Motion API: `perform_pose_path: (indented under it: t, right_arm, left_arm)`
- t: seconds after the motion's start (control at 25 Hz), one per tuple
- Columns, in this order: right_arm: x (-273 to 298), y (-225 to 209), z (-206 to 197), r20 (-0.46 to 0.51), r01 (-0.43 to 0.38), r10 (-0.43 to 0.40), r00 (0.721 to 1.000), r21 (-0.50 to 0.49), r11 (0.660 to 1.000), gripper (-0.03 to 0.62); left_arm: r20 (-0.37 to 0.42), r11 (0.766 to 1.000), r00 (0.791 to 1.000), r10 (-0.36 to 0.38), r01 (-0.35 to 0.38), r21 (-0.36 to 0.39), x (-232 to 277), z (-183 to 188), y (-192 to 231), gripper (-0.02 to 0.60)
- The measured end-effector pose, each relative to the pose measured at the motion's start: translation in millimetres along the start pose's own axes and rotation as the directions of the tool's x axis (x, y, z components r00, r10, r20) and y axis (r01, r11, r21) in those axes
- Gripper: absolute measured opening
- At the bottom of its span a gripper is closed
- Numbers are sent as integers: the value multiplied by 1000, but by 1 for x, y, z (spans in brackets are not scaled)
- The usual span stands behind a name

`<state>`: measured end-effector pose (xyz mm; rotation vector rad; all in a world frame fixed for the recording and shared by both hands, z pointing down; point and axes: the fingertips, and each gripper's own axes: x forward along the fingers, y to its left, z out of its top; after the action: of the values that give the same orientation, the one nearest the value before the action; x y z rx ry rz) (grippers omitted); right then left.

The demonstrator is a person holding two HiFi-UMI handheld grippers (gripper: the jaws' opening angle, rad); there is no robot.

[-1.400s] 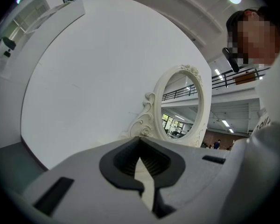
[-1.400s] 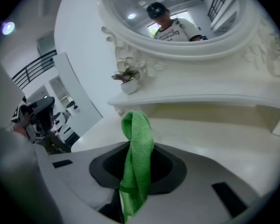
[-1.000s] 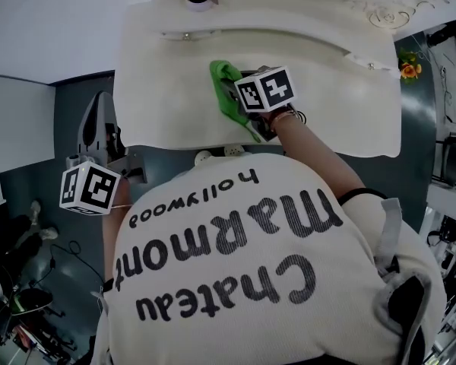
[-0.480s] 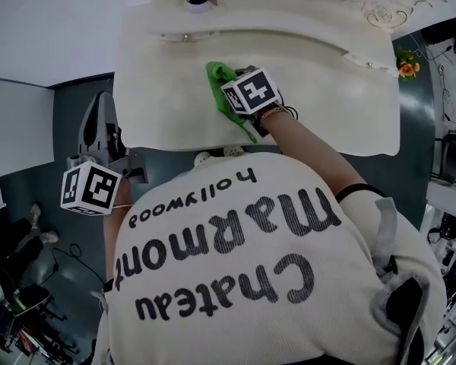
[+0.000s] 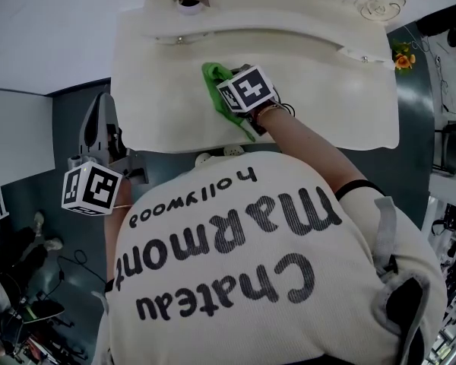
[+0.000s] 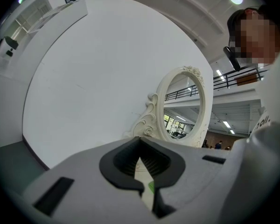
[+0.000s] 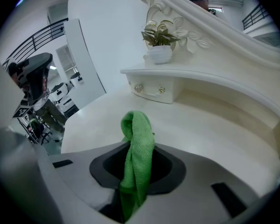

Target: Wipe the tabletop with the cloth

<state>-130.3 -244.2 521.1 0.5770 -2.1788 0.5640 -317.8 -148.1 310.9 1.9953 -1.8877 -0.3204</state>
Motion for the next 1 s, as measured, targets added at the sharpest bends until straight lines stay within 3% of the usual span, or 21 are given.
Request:
perform_pose_path:
  t: [1.0]
  right_arm:
    - [-28,-42,-23,24,99,-102,994,104,990,98]
  left_arm:
    - [-31,997,997,-75,75,6,17,-7,-21,8]
